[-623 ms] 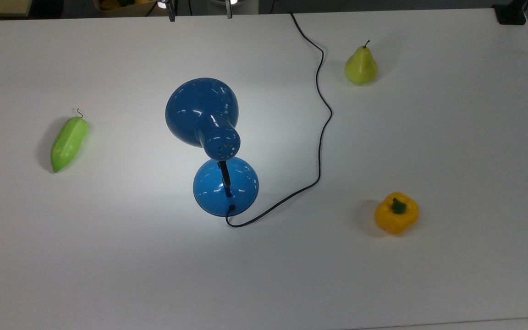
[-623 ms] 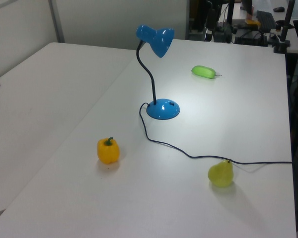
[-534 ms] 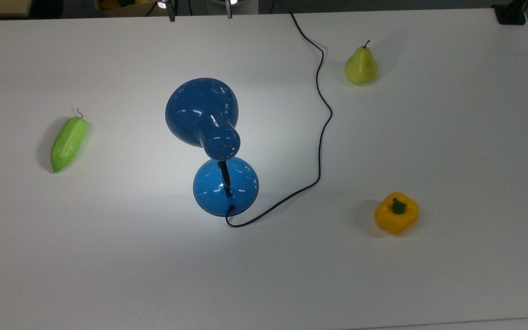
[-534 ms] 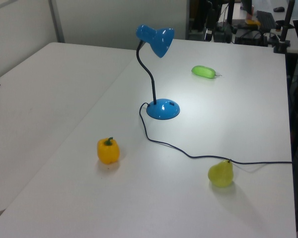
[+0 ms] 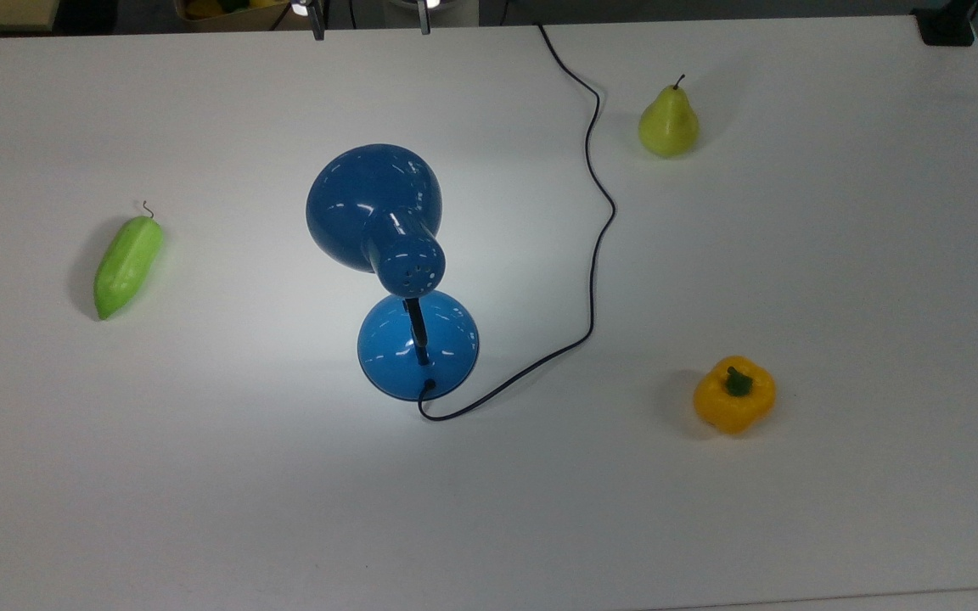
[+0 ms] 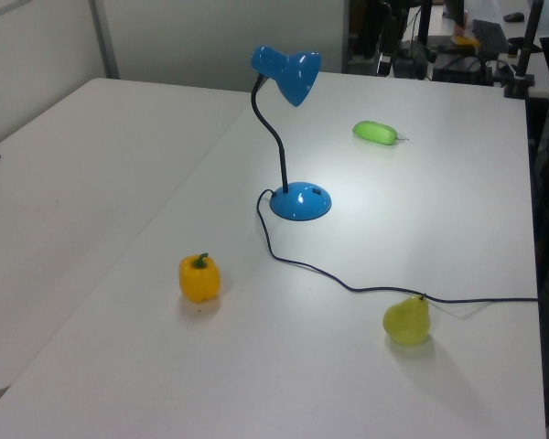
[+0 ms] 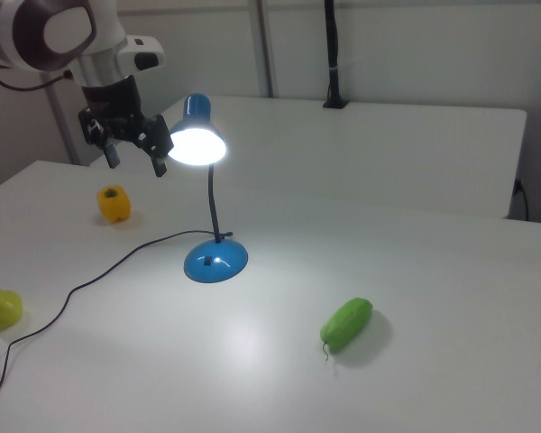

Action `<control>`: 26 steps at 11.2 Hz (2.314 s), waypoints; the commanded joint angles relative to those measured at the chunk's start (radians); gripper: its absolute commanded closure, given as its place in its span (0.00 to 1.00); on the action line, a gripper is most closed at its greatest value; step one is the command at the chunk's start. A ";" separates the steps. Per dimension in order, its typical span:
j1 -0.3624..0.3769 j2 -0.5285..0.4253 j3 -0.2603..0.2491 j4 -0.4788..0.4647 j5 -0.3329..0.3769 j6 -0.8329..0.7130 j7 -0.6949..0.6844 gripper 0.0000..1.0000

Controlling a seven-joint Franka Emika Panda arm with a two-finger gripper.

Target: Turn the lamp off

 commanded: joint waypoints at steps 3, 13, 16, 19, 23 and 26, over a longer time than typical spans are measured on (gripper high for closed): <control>-0.001 -0.014 -0.008 -0.015 0.017 -0.001 -0.039 0.00; 0.005 -0.016 -0.008 -0.026 0.017 0.007 -0.045 0.46; 0.006 -0.013 -0.008 -0.026 0.019 0.013 -0.047 0.70; 0.008 -0.013 -0.008 -0.027 0.019 0.013 -0.070 0.83; 0.005 -0.013 -0.008 -0.037 0.046 0.014 -0.087 1.00; 0.003 -0.013 -0.008 -0.043 0.053 0.014 -0.088 1.00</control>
